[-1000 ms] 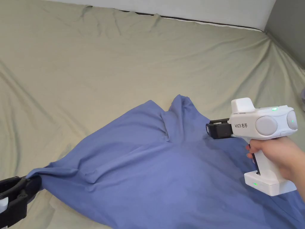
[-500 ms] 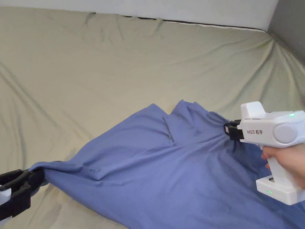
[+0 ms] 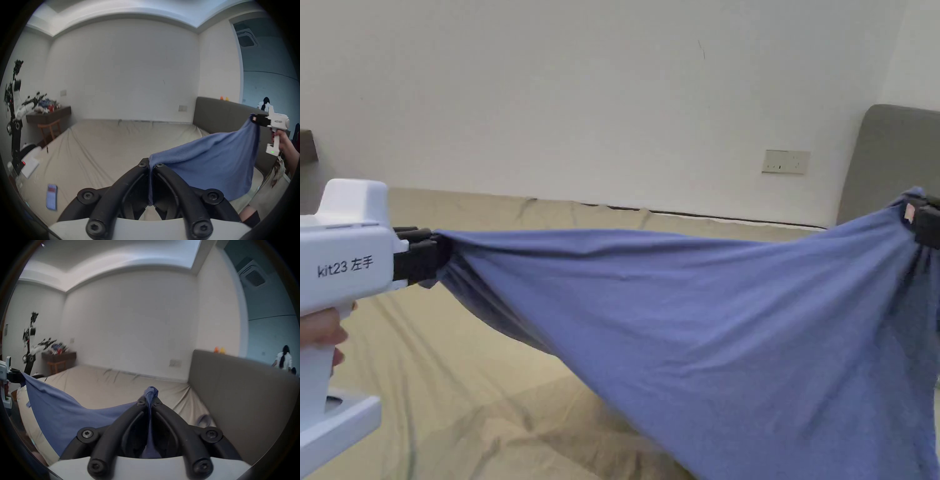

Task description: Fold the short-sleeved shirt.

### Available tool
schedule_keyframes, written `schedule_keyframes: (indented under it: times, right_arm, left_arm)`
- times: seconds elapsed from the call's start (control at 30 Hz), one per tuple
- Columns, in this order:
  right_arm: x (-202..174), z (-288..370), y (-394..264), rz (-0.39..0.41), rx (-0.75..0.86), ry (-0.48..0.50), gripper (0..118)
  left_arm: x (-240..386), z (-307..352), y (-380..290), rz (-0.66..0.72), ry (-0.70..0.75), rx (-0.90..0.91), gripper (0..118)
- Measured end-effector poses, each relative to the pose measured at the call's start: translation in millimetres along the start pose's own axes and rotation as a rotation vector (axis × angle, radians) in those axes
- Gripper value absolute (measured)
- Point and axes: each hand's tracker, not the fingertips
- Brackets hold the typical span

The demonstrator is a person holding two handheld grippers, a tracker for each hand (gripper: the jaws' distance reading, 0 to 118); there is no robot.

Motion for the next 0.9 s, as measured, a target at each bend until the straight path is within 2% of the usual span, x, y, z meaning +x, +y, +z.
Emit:
schedule_keyframes:
  times: [0.03, 0.17, 0.27, 0.3, 0.4, 0.43, 0.53, 0.63, 0.73, 0.83, 0.9]
  right_arm:
    - [15.0, -5.4, 10.4, -0.008, 0.018, -0.024, 2]
    - [25.0, -6.5, 54.8, -0.033, 0.090, -0.082, 2]
    - [12.9, -23.2, 72.8, 0.104, 0.177, -0.191, 2]
    - [28.8, -51.0, 73.1, 0.089, 0.171, -0.198, 2]
    - [32.9, -92.3, 88.1, 0.076, 0.168, -0.232, 2]
    - [11.4, -80.4, 97.7, 0.077, 0.168, -0.234, 2]
    - [7.3, -110.7, 116.4, 0.087, 0.181, -0.253, 2]
    - [-12.5, -123.4, 138.1, 0.105, 0.226, -0.255, 2]
    - [-28.7, -144.7, 154.0, 0.102, 0.259, -0.262, 2]
    - [-35.4, -172.2, 168.8, 0.110, 0.290, -0.273, 1]
    - [-38.2, -186.4, 178.5, 0.129, 0.323, -0.278, 2]
  left_arm:
    - [-0.3, -3.8, 16.5, -0.019, 0.027, 0.013, 0]
    - [0.6, -17.2, 76.4, -0.018, 0.045, 0.059, 0]
    - [3.6, -30.5, 109.7, -0.037, 0.074, 0.116, 0]
    - [6.0, -38.5, 120.0, -0.067, 0.100, 0.129, 0]
    - [11.0, -63.3, 143.4, -0.078, 0.145, 0.124, 0]
    - [10.1, -68.9, 150.9, -0.072, 0.152, 0.125, 0]
    - [5.5, -86.9, 172.2, -0.034, 0.176, 0.148, 0]
    - [-3.3, -110.4, 189.1, 0.001, 0.218, 0.174, 0]
    - [-9.3, -138.8, 201.4, -0.007, 0.257, 0.164, 0]
    - [-14.4, -153.5, 212.1, -0.014, 0.263, 0.270, 0]
    - [-18.0, -166.5, 224.3, -0.012, 0.282, 0.268, 0]
